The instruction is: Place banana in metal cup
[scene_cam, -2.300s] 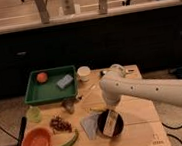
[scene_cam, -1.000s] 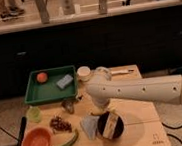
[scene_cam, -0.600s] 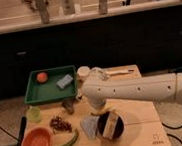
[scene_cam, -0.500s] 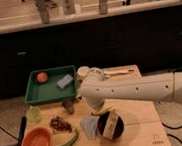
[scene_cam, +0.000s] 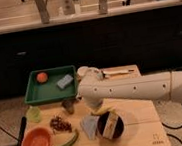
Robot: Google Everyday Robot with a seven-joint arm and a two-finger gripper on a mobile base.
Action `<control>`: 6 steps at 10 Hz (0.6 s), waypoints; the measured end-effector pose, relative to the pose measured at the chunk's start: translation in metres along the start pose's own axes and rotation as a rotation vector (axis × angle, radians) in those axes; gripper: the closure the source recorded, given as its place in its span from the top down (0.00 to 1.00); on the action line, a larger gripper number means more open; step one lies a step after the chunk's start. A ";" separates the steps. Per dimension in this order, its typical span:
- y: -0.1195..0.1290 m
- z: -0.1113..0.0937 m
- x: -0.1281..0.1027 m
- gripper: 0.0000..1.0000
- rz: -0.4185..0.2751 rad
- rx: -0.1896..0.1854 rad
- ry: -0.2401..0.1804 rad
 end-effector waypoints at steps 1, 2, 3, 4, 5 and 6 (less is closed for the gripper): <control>0.001 0.005 0.003 0.31 0.020 -0.007 -0.004; 0.002 0.010 0.007 0.40 0.038 -0.014 -0.007; 0.003 0.016 0.011 0.51 0.055 -0.020 -0.010; 0.003 0.020 0.014 0.63 0.073 -0.020 -0.013; 0.003 0.023 0.017 0.71 0.085 -0.021 -0.015; 0.003 0.024 0.019 0.77 0.095 -0.019 -0.015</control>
